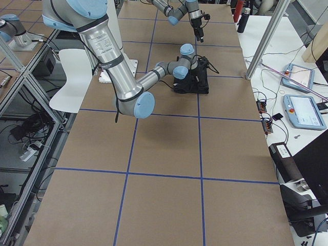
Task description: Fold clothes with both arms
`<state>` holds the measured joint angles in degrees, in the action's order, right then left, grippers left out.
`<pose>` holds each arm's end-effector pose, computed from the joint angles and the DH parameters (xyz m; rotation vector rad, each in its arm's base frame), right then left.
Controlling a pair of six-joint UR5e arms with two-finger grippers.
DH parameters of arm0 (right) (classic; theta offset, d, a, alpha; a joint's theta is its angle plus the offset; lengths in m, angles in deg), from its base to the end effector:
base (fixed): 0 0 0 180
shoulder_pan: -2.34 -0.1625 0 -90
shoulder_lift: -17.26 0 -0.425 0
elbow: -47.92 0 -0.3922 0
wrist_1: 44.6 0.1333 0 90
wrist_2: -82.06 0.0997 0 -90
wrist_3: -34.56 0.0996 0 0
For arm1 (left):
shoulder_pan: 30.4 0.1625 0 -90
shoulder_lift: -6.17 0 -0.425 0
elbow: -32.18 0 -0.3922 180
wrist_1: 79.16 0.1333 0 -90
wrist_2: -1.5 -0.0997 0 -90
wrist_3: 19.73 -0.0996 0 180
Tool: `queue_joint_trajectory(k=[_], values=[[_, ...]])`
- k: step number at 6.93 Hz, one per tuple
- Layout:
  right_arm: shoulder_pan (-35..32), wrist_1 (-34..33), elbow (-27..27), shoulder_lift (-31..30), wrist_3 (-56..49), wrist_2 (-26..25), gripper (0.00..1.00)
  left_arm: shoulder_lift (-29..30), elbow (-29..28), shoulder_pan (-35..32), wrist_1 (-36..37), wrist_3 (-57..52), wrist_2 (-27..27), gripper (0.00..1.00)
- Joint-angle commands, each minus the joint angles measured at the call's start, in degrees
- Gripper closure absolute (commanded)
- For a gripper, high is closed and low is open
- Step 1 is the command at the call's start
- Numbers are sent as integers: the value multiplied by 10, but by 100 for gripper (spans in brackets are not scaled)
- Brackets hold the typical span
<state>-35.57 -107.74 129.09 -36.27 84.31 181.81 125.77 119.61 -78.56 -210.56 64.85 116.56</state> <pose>-0.5106 -0.5452 0.2982 0.4763 -0.8359 -0.1186 0.3856 -0.5673 0.2942 0.1874 1.2262 -0.3878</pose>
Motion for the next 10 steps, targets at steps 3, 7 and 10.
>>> queue_joint_trajectory(k=[3,7,10], values=[[-49,-20,-7,25,6,65,0,-2,1,-6,-2,-4,3,0],[-146,-277,93,26,-83,175,0,-72,40,-89,2,-165,58,0],[-261,-304,208,-118,-227,275,0,-167,41,-191,3,-415,90,0]])
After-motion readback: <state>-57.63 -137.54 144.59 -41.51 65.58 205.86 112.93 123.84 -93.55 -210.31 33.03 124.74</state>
